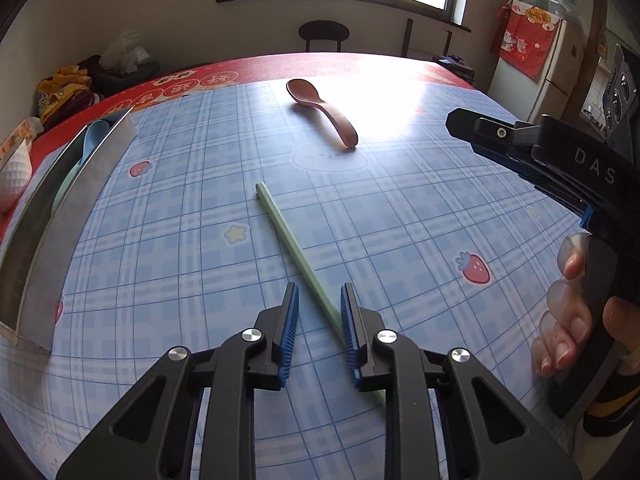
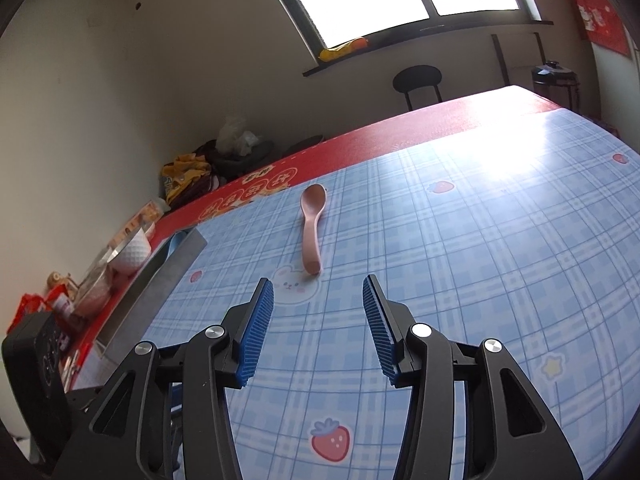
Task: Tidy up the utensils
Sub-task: 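Close left tool on the light green chopstick, then grasp the pink spoon by its handle with the right tool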
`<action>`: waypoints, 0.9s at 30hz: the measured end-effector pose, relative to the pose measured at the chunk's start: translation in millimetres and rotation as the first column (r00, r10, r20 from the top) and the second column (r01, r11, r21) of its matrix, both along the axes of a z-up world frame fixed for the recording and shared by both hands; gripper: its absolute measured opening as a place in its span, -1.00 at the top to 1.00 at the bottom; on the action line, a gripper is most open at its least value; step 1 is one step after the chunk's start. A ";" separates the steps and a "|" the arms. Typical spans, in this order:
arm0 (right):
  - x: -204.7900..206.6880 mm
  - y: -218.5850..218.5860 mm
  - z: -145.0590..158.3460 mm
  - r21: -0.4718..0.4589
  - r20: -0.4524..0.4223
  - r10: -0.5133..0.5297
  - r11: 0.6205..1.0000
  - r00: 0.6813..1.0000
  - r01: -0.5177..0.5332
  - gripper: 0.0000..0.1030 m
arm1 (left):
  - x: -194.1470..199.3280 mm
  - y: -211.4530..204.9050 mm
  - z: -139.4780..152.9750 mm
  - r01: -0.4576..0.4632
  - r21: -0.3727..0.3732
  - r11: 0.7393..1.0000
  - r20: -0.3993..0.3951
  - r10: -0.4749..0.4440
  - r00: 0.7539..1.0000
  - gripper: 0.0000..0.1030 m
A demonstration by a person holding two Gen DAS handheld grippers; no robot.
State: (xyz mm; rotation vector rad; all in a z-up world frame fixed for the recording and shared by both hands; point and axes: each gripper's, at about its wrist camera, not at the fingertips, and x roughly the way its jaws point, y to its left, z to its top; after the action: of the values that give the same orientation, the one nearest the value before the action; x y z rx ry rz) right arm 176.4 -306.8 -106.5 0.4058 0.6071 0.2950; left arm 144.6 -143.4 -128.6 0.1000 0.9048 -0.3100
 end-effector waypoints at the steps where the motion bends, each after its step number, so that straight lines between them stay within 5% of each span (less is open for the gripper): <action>1: -0.7 -0.4 0.0 0.001 0.002 -0.001 1.000 1.000 0.001 0.08 | 0.6 0.3 -0.2 0.004 -0.003 1.000 -0.003 -0.004 1.000 0.78; 16: -3.6 -2.2 0.4 0.024 0.014 0.003 1.000 1.000 -0.003 0.07 | 27.3 49.6 3.1 -0.057 0.055 0.997 0.016 0.056 0.998 0.89; 21: -3.1 -1.6 -0.6 0.028 0.010 0.009 1.000 1.000 -0.009 0.07 | 27.3 72.0 3.4 -0.090 -0.035 0.995 0.036 0.091 0.995 0.89; 27: -1.4 -0.7 -1.2 0.029 0.007 0.017 0.999 1.000 -0.017 0.07 | 7.9 81.1 19.7 -0.102 -0.110 0.989 0.163 0.119 0.979 0.89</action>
State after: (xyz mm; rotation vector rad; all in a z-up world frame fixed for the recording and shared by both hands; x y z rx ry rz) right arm 175.0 -307.6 -107.7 0.4274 0.6009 0.3212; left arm 152.5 -62.3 -108.9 -0.0176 0.7214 -0.2389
